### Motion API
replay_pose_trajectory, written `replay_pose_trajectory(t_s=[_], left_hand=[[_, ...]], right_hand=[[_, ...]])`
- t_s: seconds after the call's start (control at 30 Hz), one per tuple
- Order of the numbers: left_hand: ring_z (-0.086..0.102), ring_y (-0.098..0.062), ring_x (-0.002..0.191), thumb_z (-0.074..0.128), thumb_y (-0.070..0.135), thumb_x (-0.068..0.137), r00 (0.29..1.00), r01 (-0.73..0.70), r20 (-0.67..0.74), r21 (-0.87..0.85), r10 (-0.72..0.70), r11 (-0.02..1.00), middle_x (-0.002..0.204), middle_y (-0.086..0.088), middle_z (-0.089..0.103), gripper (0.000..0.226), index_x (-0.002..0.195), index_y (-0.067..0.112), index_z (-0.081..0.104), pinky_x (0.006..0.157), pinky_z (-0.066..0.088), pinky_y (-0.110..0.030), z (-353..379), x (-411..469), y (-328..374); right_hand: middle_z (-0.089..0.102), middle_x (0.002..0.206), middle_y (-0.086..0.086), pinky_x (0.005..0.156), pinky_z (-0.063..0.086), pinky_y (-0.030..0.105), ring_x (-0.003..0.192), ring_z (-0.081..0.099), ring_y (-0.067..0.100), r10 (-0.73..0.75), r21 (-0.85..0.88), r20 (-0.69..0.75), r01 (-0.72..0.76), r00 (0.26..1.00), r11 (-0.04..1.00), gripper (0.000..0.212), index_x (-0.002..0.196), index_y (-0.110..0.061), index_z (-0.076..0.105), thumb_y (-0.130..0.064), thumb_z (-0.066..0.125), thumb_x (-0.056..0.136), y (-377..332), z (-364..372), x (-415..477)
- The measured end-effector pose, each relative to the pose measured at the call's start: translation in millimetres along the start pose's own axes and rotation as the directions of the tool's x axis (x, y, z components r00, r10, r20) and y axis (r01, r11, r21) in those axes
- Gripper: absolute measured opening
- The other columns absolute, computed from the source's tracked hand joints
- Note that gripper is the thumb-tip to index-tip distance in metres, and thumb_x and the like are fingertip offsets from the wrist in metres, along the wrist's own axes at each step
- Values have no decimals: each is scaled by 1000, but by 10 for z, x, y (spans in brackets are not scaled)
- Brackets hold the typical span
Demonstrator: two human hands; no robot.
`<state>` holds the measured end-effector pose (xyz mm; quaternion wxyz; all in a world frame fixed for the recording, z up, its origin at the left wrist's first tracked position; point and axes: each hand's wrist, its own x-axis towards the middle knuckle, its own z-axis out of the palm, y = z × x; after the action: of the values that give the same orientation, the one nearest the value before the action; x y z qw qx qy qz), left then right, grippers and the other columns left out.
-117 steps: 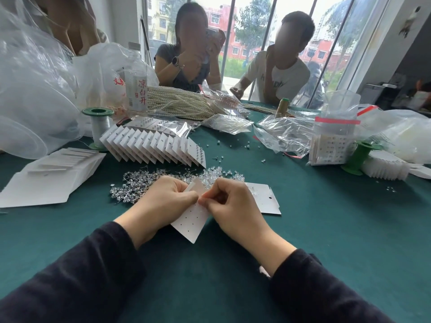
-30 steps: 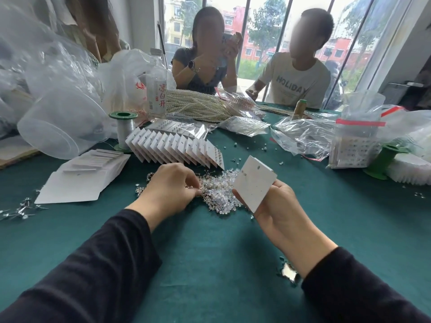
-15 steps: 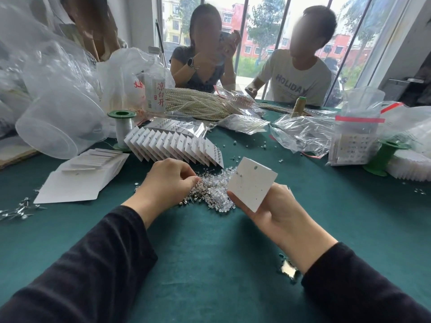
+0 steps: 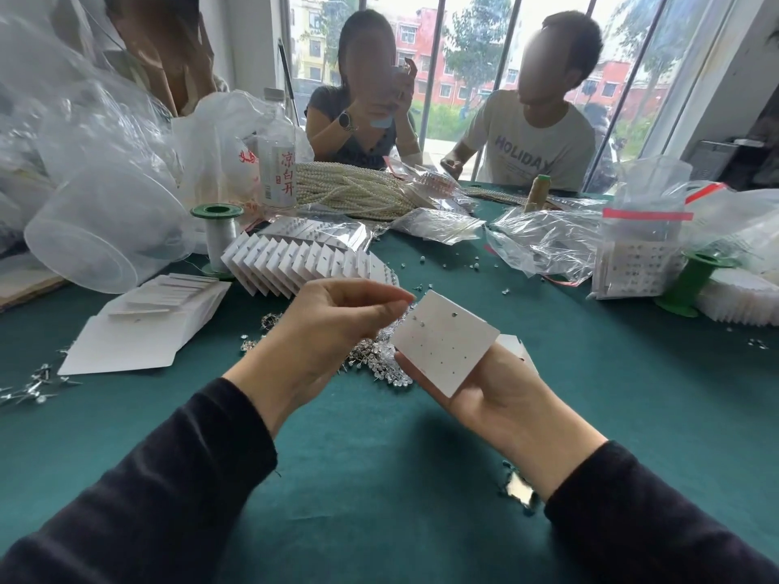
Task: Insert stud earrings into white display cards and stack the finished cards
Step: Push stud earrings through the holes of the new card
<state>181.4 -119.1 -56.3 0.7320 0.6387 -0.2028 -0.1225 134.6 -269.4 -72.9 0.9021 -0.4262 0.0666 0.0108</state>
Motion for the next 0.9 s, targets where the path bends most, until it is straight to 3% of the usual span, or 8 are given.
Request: replay_pose_trajectory(t_s=[0.1, 0.2, 0.3, 0.5, 0.6, 0.7, 0.9], left_hand=[[65, -7, 71, 77, 10, 64, 998, -65, 31, 102, 63, 993, 76, 1, 73, 11, 73, 16, 76, 63, 51, -15, 117, -32, -26], [65, -5, 66, 73, 1, 70, 998, -63, 4, 130, 63, 990, 71, 1, 73, 12, 69, 14, 75, 60, 48, -11, 134, -25, -67], [66, -5, 69, 72, 2, 73, 998, -54, -7, 191, 57, 980, 72, 2, 73, 14, 68, 16, 74, 61, 48, -11, 126, -18, -91], [64, -6, 69, 72, 5, 74, 999, -48, 2, 221, 49, 974, 74, 1, 73, 12, 71, 16, 73, 62, 48, -14, 166, -35, -89], [64, -5, 67, 71, 4, 74, 998, -55, -18, 201, 59, 978, 71, 3, 72, 12, 71, 15, 73, 61, 48, -13, 180, -40, -82], [64, -4, 68, 72, 4, 74, 997, -44, -50, 213, 56, 976, 70, 3, 72, 12, 71, 16, 73, 63, 50, -13, 174, -36, -79], [64, -1, 65, 71, 5, 75, 995, -23, -92, 218, 44, 976, 67, 6, 71, 12, 71, 16, 72, 60, 48, -11, 159, -20, -91]], right_hand=[[69, 64, 4, 63, 56, 29, 58, 65, 14, 9, -14, 63, -8, 998, 1000, 44, 60, -13, 74, -4, 41, 87, 14, 17, -19], [68, 69, 12, 72, 55, 38, 64, 63, 22, 11, 41, 28, -13, 1000, 999, 29, 80, -4, 67, -1, 39, 89, 15, 0, 7], [67, 71, 15, 78, 51, 41, 68, 61, 26, -7, 23, 3, 7, 1000, 1000, 23, 86, -1, 62, 1, 40, 88, 13, -1, 24], [67, 68, 14, 66, 57, 36, 59, 64, 22, -22, 44, -2, 22, 1000, 999, 25, 77, 0, 65, 1, 42, 86, 15, -3, 24], [67, 65, 12, 60, 57, 32, 55, 64, 19, -38, 7, -5, 38, 999, 999, 20, 83, 1, 63, 4, 43, 86, 9, 11, 10], [68, 69, 12, 62, 57, 30, 58, 65, 19, -33, -56, -13, 33, 999, 998, 17, 90, 3, 63, 4, 47, 85, 5, 14, -8], [69, 67, 11, 61, 56, 28, 58, 65, 17, -28, -80, -8, 27, 1000, 996, 21, 78, -1, 68, 6, 49, 83, 6, 21, -30]])
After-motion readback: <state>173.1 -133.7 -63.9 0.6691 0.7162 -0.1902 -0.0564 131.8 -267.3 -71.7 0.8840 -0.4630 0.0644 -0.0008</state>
